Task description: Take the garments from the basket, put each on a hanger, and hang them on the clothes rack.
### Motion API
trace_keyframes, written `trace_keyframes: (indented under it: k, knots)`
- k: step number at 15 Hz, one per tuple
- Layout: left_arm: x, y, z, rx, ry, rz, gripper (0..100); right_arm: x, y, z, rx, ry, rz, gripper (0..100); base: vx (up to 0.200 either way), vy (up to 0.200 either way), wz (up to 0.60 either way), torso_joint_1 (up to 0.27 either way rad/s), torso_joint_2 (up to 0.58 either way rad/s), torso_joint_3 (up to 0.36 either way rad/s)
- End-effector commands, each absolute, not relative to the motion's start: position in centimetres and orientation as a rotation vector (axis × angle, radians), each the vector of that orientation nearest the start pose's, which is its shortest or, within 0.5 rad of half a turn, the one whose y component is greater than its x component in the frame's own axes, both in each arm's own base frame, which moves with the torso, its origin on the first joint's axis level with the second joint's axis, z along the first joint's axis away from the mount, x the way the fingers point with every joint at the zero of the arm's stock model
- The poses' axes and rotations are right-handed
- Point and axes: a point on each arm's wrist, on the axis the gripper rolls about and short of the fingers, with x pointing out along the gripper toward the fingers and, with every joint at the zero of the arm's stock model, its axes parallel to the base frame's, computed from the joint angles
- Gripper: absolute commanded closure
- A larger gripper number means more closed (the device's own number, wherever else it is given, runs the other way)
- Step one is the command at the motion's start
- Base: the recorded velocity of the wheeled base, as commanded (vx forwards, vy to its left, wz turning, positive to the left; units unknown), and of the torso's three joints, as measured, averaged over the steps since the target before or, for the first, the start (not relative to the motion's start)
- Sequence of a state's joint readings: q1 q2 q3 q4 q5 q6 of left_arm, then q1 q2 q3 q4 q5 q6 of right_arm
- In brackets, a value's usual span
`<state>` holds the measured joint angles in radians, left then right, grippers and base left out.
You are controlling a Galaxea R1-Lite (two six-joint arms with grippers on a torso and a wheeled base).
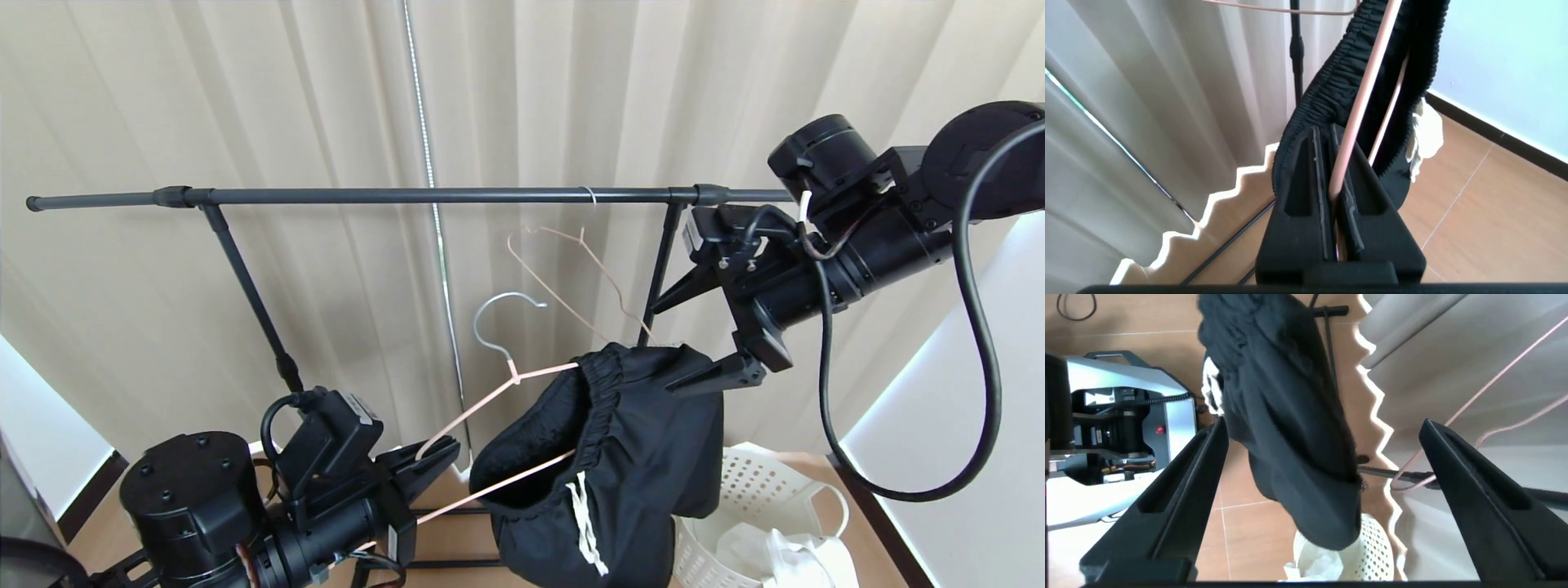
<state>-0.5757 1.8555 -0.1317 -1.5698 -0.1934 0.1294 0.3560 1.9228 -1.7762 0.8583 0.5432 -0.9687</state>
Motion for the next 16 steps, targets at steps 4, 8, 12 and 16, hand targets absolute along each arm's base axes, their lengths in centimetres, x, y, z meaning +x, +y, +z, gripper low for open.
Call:
trace_keyframes:
  k: [4, 8, 12, 16]
  knots:
    - [19.2, -13.1, 8.9, 0.152, 0.1, -0.782, 100, 32.6, 15.6, 23.0, -0.729, 0.559, 1.31, 0, 0.0, 0.0, 0.0, 0.0, 0.0, 0.0]
    - [19.2, -13.1, 9.0, 0.151, 0.098, -0.783, 100, 32.3, 17.2, 22.6, -0.709, 0.539, 1.384, 0, 0.0, 0.0, 0.0, 0.0, 0.0, 0.0]
    - [19.1, -13.2, 9.0, 0.156, 0.096, -0.785, 100, 32.3, 18.0, 22.6, -0.714, 0.528, 1.401, 0, 0.0, 0.0, 0.0, 0.0, 0.0, 0.0]
    - [19.0, -13.3, 9.0, 0.157, 0.092, -0.791, 100, 32.7, 19.1, 22.1, -0.722, 0.526, 1.414, 0, 0.0, 0.0, 0.0, 0.0, 0.0, 0.0]
